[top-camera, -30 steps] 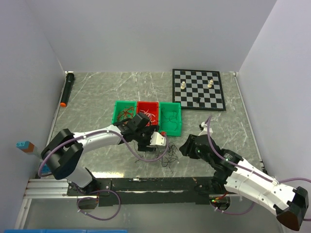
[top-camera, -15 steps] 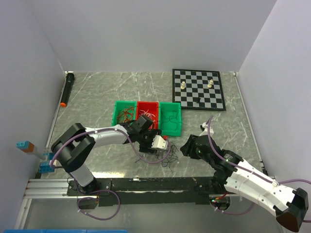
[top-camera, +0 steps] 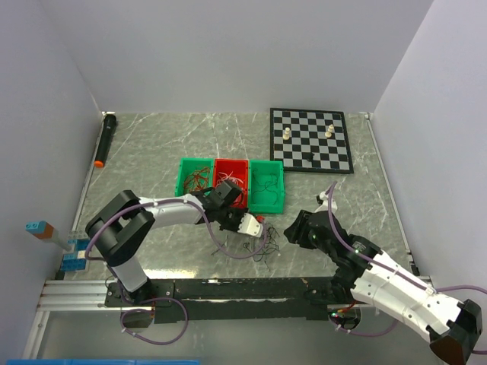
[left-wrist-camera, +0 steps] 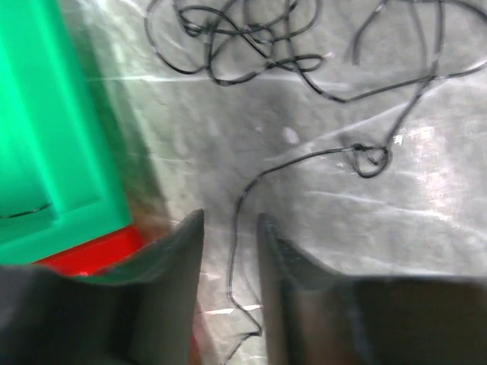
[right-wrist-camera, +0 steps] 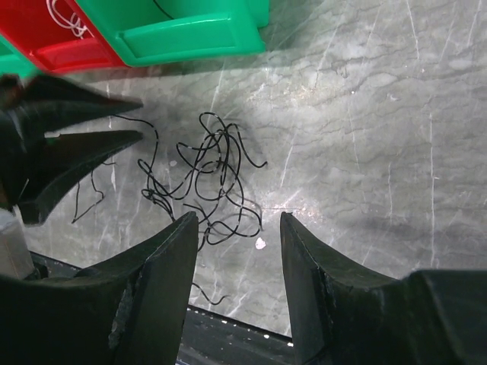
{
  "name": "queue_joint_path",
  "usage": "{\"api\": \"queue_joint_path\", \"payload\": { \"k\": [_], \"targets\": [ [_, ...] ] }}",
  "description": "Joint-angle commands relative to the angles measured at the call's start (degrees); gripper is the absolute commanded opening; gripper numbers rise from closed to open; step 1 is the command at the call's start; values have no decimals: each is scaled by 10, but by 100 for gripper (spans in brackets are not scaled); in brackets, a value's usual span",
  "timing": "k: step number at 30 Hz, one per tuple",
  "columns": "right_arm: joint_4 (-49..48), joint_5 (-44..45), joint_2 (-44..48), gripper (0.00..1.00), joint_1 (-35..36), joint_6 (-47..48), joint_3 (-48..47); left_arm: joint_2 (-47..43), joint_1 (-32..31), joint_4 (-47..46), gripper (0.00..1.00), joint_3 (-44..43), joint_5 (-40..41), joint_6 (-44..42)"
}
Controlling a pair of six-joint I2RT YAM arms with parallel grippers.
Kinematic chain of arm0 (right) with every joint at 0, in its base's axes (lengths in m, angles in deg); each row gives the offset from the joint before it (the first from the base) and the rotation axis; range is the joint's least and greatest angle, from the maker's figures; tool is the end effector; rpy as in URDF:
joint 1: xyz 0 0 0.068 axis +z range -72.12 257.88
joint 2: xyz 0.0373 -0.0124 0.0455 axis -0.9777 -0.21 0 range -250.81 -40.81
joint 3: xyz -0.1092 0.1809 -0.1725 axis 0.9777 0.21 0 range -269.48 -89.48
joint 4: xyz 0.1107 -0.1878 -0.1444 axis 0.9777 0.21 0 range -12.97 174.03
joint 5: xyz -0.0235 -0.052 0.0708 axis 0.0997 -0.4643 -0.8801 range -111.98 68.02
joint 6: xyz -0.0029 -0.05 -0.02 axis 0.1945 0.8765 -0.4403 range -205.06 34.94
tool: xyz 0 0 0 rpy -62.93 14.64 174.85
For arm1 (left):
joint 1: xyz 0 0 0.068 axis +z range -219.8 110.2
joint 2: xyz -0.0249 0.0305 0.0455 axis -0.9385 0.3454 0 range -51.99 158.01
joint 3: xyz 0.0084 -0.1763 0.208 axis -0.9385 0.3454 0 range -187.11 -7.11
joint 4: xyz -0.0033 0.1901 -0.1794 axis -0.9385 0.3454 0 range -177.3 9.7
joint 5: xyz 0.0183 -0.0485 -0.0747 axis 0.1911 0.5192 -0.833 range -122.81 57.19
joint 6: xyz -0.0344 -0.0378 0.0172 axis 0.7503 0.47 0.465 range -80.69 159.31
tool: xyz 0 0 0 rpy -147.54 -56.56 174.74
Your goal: Untangle the cables
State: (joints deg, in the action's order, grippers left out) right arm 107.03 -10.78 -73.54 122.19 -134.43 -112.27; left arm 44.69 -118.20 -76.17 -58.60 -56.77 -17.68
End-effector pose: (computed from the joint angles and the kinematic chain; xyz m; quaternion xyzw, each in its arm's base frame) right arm 0.1001 0.0880 0.2031 0.0810 0.8991 0.2466 0.3525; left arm 0.2049 -0.2527 0.1556 0.7812 0.5196 -0.1769 0.2974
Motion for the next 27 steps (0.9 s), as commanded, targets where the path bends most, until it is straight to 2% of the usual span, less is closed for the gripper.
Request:
{"api": "queue_joint_path", "payload": {
  "k": [1, 3, 12, 22, 27],
  "targets": [
    [-18, -5, 9, 55, -8, 8, 9, 6, 1, 63, 16, -7, -14, -22],
    [-20, -7, 7, 55, -8, 9, 10, -10, 0, 72, 1, -7, -22, -15],
    [-16, -7, 2, 52, -10, 16, -2, -65, -5, 139, 1, -66, -38, 54],
    [-28, -13, -20, 52, -11, 21, -6, -174, 3, 168, 1, -98, -35, 98],
    [-42, -23, -31, 57, -11, 30, -17, -245, 3, 197, 1, -128, -29, 90]
  ]
}}
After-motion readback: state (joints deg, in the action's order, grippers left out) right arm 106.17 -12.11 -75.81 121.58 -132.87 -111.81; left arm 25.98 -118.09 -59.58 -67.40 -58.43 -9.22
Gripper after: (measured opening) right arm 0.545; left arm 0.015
